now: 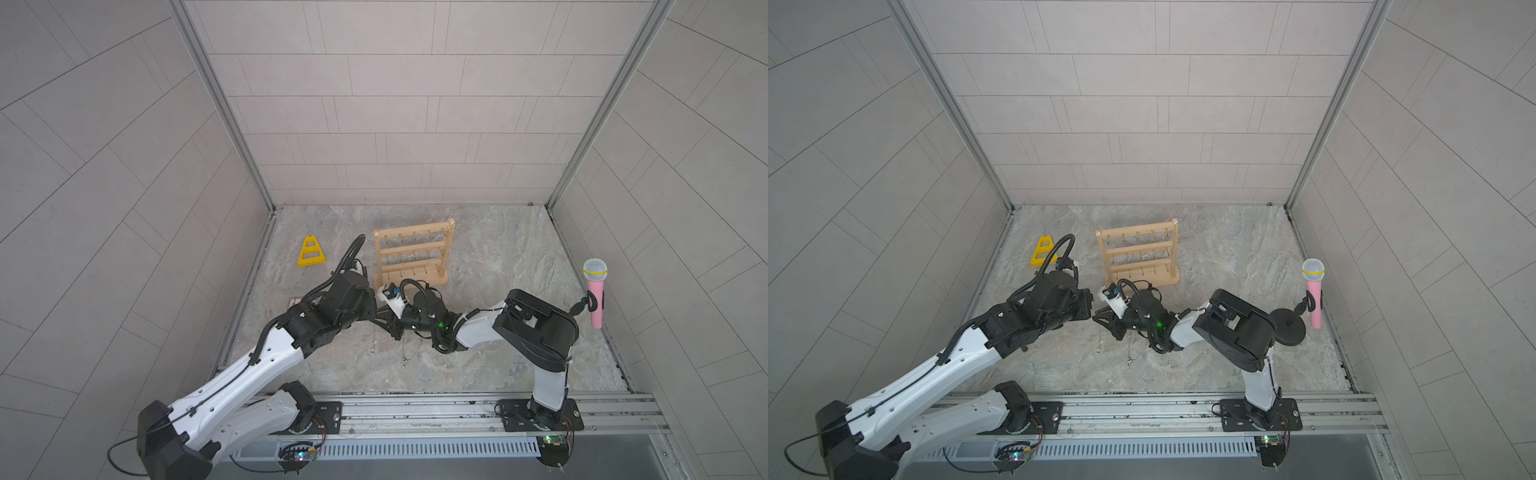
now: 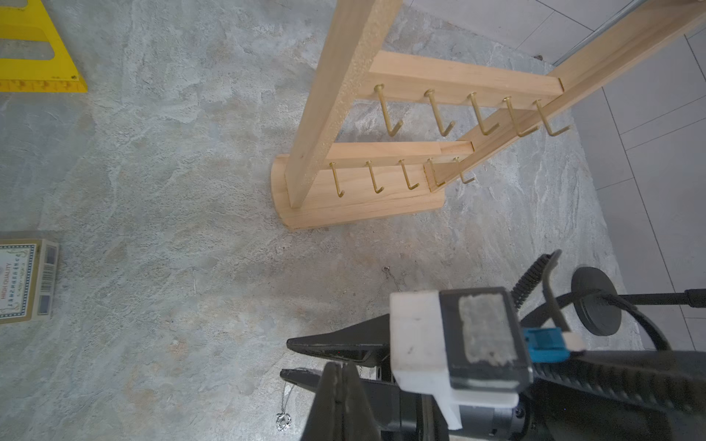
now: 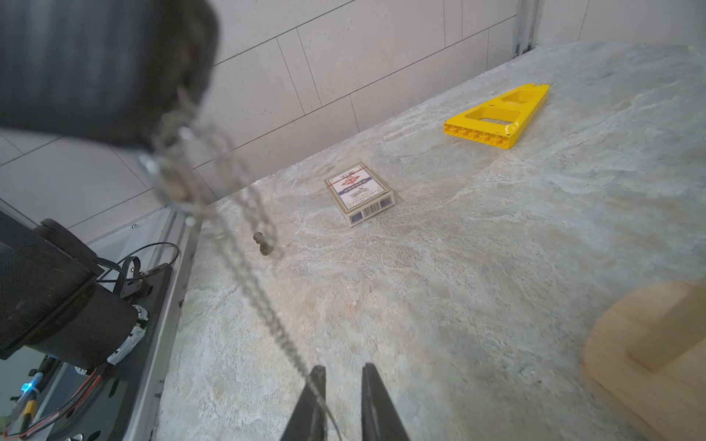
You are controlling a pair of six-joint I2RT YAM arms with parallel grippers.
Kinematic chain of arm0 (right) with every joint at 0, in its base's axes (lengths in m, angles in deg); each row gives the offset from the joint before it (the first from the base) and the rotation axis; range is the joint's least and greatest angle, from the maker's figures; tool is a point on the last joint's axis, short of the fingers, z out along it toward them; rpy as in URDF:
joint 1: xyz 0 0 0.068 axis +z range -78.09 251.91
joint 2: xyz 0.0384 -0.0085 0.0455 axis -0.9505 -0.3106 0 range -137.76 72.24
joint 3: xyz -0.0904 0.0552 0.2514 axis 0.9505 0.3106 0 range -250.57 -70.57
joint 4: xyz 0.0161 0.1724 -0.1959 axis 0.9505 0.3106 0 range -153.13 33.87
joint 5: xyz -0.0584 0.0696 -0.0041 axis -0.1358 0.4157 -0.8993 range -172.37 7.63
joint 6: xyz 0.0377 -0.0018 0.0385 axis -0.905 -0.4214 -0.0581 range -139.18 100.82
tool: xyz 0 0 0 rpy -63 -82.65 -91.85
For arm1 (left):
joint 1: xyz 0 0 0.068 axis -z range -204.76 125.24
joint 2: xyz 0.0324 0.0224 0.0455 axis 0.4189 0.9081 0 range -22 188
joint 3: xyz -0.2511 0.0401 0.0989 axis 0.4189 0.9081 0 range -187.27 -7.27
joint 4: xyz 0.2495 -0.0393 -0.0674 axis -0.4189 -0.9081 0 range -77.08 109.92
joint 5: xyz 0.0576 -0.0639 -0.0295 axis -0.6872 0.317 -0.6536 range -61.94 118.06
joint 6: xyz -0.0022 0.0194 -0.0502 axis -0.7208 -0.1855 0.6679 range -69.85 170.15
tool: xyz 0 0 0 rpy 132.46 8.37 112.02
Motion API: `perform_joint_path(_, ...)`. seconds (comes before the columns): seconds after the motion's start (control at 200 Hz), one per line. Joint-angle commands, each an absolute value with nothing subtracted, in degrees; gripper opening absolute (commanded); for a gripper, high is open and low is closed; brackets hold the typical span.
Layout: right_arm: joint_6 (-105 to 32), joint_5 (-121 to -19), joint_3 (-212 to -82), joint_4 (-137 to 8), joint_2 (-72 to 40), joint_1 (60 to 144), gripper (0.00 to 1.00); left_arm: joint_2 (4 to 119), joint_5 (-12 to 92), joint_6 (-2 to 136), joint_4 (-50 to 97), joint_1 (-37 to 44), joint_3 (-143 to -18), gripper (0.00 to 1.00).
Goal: Hang the necklace on the jewelry display stand
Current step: Pick up the necklace from the center of the board.
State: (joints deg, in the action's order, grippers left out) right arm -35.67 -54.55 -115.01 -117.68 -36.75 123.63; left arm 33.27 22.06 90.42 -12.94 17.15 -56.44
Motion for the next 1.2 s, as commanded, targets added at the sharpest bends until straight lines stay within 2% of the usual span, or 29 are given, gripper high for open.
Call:
perform_joint_path(0.0, -35.4, -53.7, -114.8, -117.9, -36.2, 123.7, 0.11, 32.5, 21.2, 90.5, -13.6, 17.0, -57.9, 0.00)
perform_joint_path(0.15, -35.4, -52.3, -114.4, -116.8, -34.9, 123.9, 0.00, 33.1, 20.7, 90.3, -13.5, 16.9, -58.1, 0.00)
perform_joint_path(0.47, -38.2, -47.7, -113.0, -116.6, -30.0, 124.9, 0.00, 35.8, 22.5, 90.8, -12.8, 16.5, -58.3, 0.00)
perform_joint_path(0.54, -39.2, -46.6, -112.8, -116.2, -29.0, 124.9, 0.00, 36.1, 22.5, 91.0, -13.2, 16.2, -58.3, 0.09)
perform_joint_path(0.615, -40.5, -44.9, -112.8, -116.3, -28.0, 124.8, 0.00, 35.9, 22.7, 90.9, -13.4, 15.6, -58.3, 0.14)
perform_joint_path(0.69, -42.0, -43.3, -112.6, -116.5, -27.2, 124.5, 0.00, 35.8, 23.5, 90.6, -13.9, 14.7, -58.6, 0.24)
perform_joint_path(0.876, -46.2, -40.6, -112.5, -117.1, -24.8, 122.8, 0.00, 35.1, 25.4, 90.0, -14.5, 13.1, -58.7, 0.39)
perform_joint_path(1.061, -51.2, -37.1, -112.2, -116.0, -21.0, 120.3, 0.00, 33.7, 28.7, 86.5, -15.8, 10.4, -59.4, 0.44)
perform_joint_path(1.196, -52.2, -34.7, -113.2, -108.3, -15.9, 118.3, 0.00, 32.5, 32.0, 82.3, -16.2, 9.0, -60.0, 0.46)
